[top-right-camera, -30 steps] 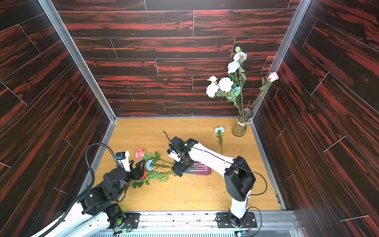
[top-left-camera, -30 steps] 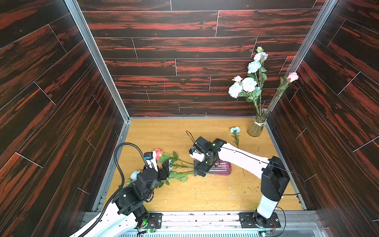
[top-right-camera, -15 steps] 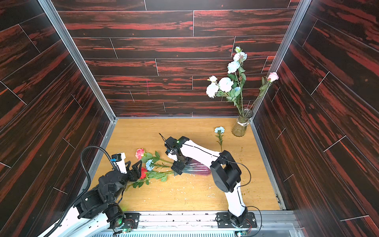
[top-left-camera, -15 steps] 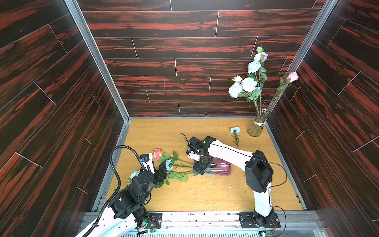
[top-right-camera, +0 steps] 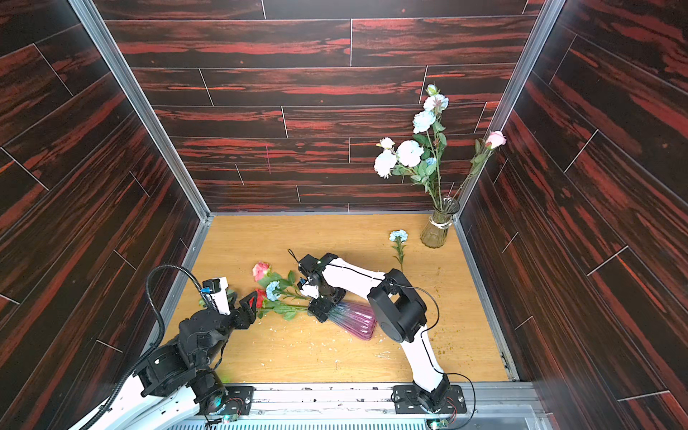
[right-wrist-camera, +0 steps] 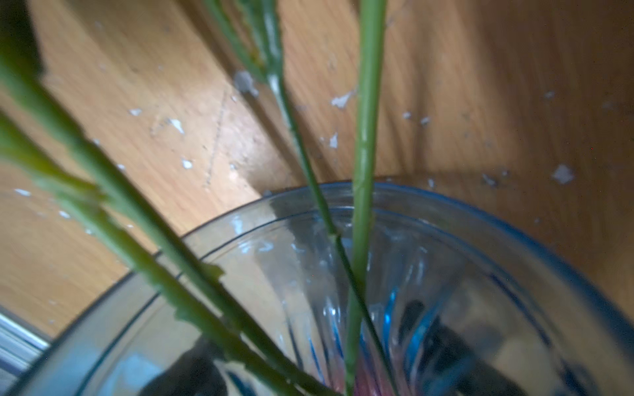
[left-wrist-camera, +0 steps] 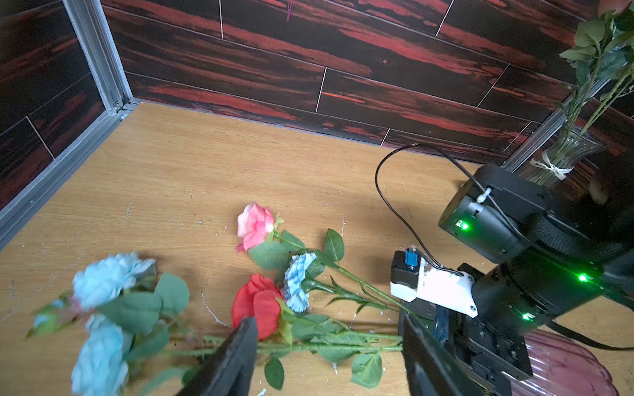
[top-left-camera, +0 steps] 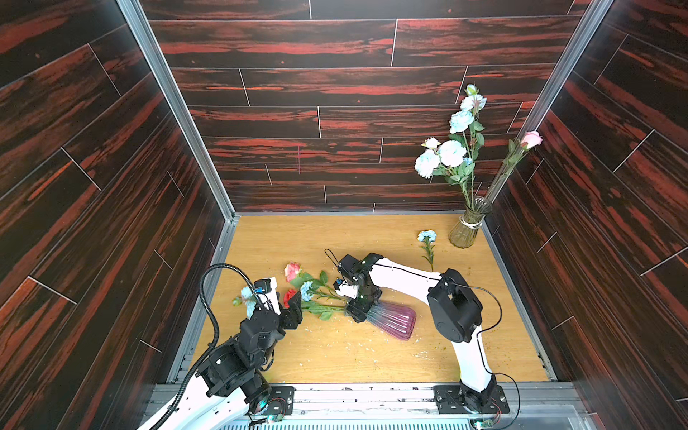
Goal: Pick out blue flowers from the vase
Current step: Pick up the vase from the center of the board.
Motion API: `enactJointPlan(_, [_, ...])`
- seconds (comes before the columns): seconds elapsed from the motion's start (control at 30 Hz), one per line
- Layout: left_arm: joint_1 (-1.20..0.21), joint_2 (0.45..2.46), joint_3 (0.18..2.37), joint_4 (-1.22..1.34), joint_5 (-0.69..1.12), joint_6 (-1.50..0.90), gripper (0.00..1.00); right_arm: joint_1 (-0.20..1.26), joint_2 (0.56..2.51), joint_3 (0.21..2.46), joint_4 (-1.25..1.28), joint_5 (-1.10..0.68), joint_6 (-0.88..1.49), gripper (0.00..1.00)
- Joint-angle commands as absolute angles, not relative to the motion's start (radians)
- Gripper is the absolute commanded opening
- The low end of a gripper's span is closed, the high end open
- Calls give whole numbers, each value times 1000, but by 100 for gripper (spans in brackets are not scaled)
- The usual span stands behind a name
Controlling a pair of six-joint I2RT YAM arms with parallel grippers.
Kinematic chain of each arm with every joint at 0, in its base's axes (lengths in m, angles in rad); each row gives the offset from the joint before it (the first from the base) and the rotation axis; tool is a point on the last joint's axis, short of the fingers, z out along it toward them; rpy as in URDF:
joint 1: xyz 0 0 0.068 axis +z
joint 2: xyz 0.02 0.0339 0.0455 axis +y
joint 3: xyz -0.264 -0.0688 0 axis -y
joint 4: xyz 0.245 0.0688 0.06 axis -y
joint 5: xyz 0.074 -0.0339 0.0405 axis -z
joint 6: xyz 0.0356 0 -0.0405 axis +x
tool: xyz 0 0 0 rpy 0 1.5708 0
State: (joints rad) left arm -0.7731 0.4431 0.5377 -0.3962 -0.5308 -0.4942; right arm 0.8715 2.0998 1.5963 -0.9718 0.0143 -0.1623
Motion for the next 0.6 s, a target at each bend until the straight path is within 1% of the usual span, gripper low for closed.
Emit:
enactJointPlan(0.0, [-768,463,546,-402,-534,-482,68,869,2068,1528,-860,-94,-115,77])
enactJointPlan(0.07, [-768,475,549,-393,-528,-482,68,868,2044,1484,-794,-108,-99,70])
enactJointPlan(0.17, [-768,497,552,-380,-524,-480,68,864,1997,1407,-693,-121,-74,55])
enactJointPlan(0.23, [-768,510,551,-371,-521,-480,68,860,1964,1357,-630,-130,-59,49])
enactJointPlan(0.3, [-767,524,553,-362,-517,-481,68,855,1934,1313,-570,-136,-42,37])
enactJointPlan(0.37, [-767,535,557,-355,-515,-480,68,854,1906,1277,-516,-137,-25,31])
enactJointPlan(0.47, [-767,549,560,-347,-512,-480,68,854,1867,1226,-439,-119,6,18])
enactJointPlan(0.57, [-766,557,563,-341,-510,-481,67,851,1821,1172,-361,-91,36,11])
